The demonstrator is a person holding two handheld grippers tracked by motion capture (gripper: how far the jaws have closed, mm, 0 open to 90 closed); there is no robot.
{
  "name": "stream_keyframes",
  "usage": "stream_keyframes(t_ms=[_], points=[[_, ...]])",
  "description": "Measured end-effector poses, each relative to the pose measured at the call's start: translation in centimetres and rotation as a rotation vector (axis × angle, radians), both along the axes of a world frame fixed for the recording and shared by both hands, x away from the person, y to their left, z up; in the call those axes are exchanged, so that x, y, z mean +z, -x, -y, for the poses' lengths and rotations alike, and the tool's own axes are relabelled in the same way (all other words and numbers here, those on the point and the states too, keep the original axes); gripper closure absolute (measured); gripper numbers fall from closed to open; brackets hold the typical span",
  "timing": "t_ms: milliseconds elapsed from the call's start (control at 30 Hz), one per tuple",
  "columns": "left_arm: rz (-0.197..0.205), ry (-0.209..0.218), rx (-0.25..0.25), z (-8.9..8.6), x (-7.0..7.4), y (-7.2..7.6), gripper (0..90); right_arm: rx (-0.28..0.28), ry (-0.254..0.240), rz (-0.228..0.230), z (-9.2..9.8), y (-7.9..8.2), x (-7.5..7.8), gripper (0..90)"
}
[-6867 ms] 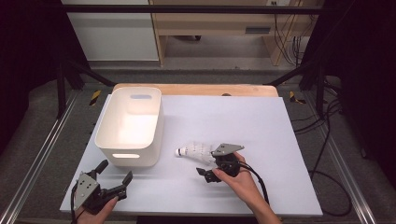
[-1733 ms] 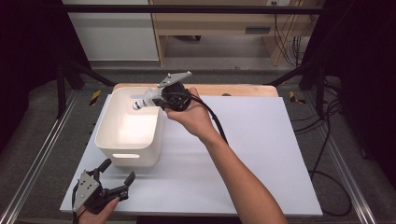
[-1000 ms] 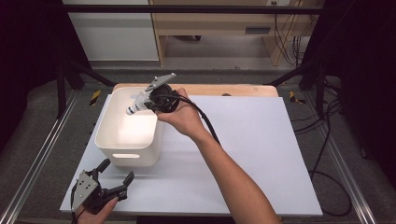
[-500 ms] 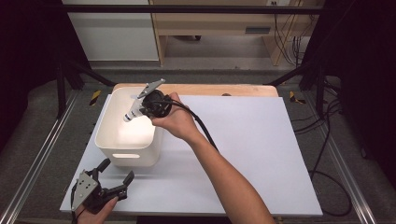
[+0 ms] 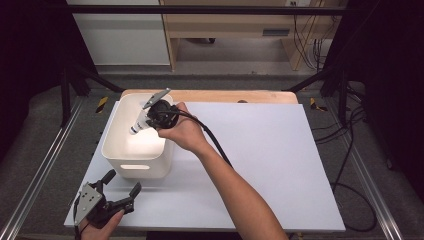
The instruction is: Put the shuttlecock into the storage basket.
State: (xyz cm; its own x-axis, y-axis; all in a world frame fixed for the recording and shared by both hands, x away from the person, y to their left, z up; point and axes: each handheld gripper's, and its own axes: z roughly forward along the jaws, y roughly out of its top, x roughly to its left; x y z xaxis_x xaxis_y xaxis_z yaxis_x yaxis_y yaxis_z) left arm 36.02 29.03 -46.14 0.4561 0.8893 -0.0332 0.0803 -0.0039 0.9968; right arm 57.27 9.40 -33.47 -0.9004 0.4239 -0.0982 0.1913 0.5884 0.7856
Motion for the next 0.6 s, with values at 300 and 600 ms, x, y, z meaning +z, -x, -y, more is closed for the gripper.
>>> stream_keyframes(t_ms=[300,600], points=[[0.003,-0.005,-0.009,0.14,0.04,0.04,4.2,-0.007,0.018,0.000,0.29,-0.22,-0.17,88.6],[0.004,-0.007,-0.008,0.16,0.04,0.06,4.3,-0.001,0.033,-0.006,0.03,-0.29,-0.63,88.5]])
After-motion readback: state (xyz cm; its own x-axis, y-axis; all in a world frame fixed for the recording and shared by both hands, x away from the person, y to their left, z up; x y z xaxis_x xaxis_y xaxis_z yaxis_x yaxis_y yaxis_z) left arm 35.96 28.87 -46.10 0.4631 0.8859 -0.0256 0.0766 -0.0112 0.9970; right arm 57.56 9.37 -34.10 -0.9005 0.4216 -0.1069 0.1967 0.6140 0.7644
